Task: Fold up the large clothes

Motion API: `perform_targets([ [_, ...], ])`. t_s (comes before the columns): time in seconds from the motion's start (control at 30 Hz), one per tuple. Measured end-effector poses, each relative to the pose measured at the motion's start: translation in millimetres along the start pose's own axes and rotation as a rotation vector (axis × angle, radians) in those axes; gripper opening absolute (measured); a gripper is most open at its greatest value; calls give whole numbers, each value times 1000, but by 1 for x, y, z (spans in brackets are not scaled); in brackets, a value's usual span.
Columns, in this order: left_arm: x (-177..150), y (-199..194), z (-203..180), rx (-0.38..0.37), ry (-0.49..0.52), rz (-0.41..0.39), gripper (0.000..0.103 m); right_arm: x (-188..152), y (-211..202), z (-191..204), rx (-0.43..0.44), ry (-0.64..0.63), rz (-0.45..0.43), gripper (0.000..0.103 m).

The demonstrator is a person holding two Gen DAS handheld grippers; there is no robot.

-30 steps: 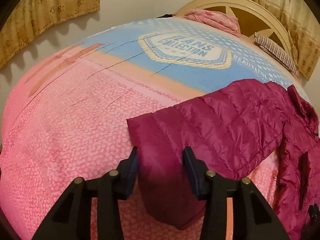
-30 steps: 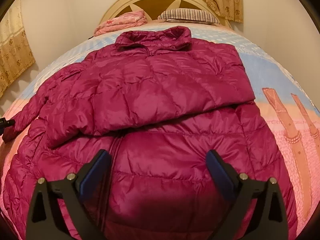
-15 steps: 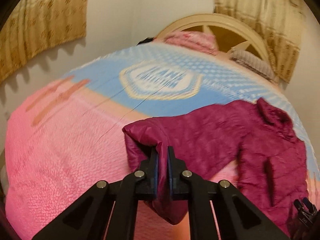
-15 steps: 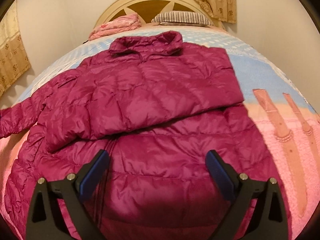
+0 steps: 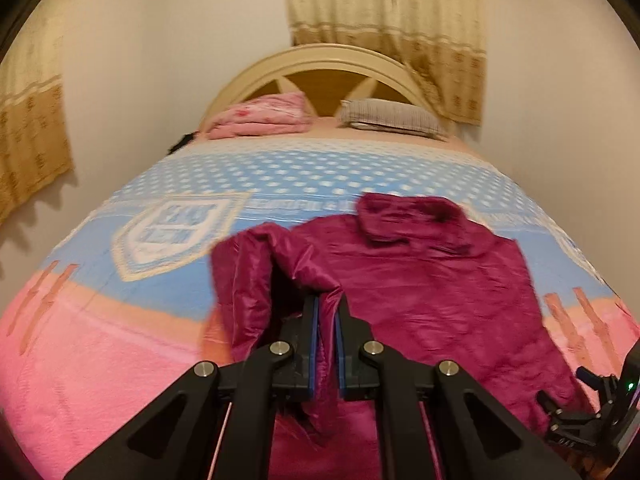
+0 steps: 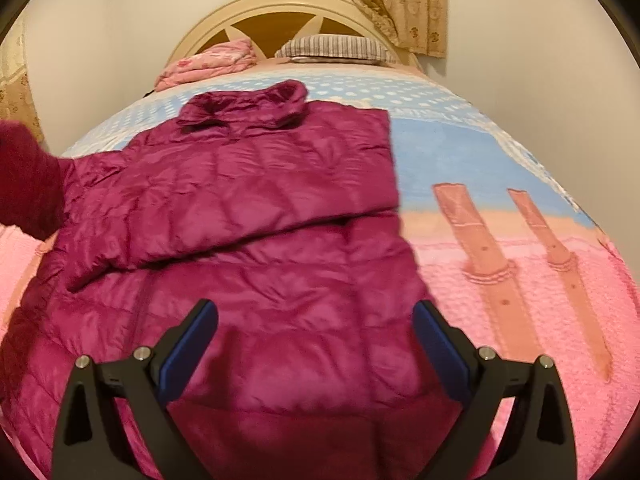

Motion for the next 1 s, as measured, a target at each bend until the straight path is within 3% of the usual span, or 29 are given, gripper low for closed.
perform_targets([
  [0.27,-11,35,-101,-66,135,37,6,-10,-2,-29,41,106,-11,100],
  [0.47,-29,56,-150,-120,174,92,7,-14,7,-31,65,126,22,100],
  [0.57,-35,66,-162,-128,187,125,7,-17,13,-31,57,120,47,100],
  [0.67,-39,73,-161,-89,209,129,7,-19,14,-30,49,107,53,100],
  [1.0,-33,48,-179,-216,213,63,9,-22,18,-28,25,82,65,100],
])
Point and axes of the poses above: each gripper's, at about its wrist camera, not at the fingertips, and y roughly the way its jaws point, z to its left, x to its top, the point moved 9 cm from there along y, roughly the way its jaws point, and after that the axes turned 7 degrees about y, right-handed, at the moved point
